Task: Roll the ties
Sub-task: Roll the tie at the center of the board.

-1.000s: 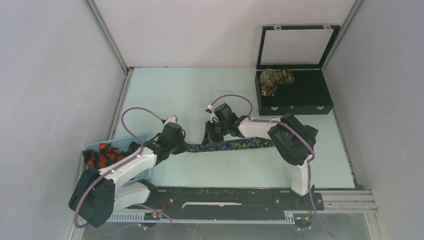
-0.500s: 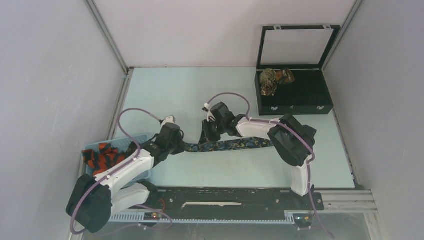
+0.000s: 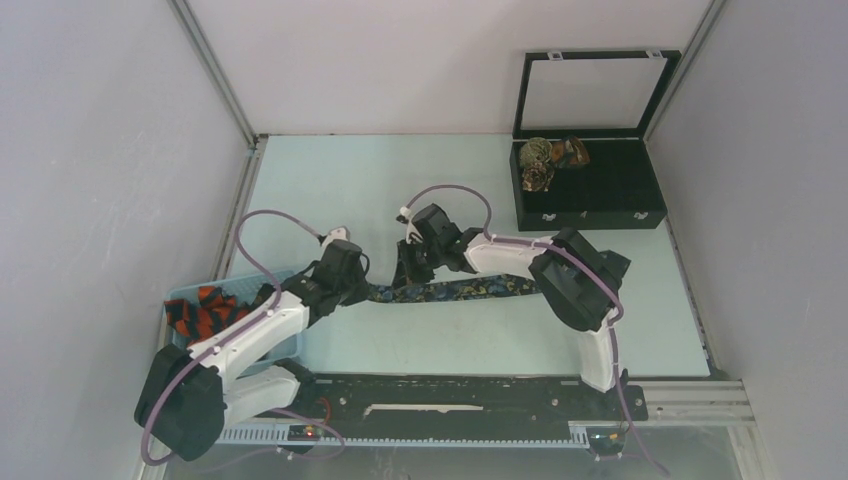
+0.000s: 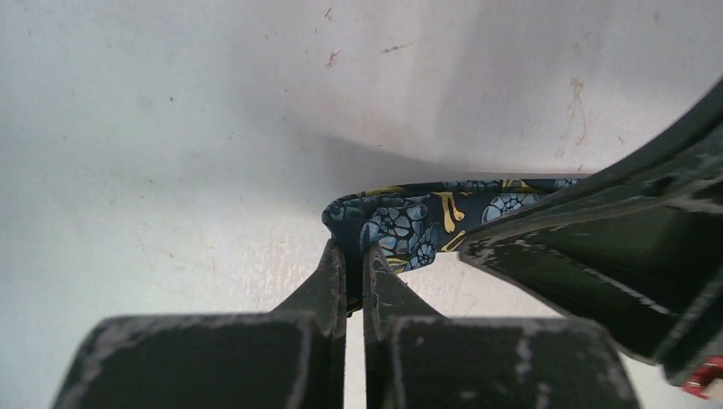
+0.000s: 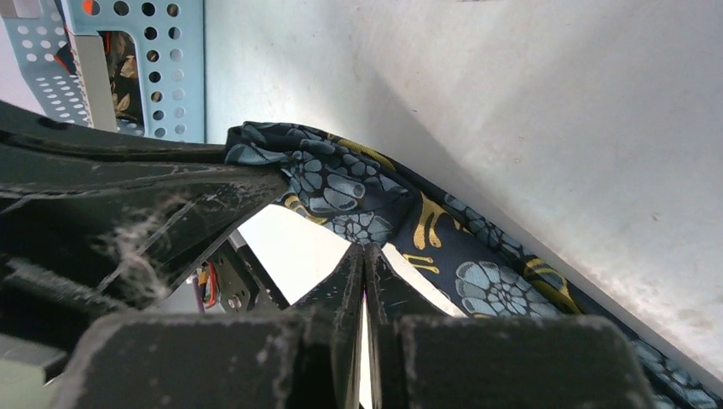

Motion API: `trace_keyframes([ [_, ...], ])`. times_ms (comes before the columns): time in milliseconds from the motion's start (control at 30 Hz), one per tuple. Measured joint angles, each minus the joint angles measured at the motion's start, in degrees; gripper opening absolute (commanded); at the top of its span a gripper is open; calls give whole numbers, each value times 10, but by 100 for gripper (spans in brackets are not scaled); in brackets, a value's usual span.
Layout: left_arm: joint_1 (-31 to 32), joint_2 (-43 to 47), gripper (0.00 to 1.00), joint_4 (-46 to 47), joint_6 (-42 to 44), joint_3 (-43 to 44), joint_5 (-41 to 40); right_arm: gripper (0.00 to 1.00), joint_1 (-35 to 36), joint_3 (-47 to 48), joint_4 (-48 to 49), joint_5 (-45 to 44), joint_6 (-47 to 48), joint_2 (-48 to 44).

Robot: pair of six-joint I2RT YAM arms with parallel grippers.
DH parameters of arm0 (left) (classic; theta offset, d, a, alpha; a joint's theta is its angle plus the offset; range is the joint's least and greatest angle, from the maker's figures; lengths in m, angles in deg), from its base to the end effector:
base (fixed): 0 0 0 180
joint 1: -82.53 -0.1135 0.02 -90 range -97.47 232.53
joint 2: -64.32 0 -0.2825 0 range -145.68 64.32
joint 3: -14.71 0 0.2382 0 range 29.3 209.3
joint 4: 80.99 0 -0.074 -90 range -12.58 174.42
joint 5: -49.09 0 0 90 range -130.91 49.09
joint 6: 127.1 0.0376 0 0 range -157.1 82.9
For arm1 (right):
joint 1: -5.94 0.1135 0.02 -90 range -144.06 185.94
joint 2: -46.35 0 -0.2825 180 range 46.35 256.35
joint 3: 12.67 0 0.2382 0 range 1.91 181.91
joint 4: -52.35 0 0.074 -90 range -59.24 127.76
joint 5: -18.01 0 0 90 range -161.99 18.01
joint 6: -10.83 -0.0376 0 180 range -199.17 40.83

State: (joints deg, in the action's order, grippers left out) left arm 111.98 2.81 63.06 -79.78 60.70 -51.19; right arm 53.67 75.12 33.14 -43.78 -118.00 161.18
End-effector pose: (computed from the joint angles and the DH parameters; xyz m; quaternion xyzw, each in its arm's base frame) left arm 0.1634 -0.0846 0.2112 -0.1377 0.9305 -0.1251 0.3154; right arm 0.2726 0.3264 0.1842 -0.1604 0.8903 0.4124 0.1080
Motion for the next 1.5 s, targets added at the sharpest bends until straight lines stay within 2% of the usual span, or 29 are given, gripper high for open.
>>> trace_keyframes([
  [300, 0, -5, 0, -26, 1, 26, -3, 0, 15, 34, -2, 0, -2, 50],
  [667, 1, -36, 0, -48, 3, 57, -2, 0, 21, 71, -4, 6, -6, 89],
  [1500, 57, -151, 0, -56, 6, 132, 4, 0, 10, 63, -11, 9, -6, 91],
])
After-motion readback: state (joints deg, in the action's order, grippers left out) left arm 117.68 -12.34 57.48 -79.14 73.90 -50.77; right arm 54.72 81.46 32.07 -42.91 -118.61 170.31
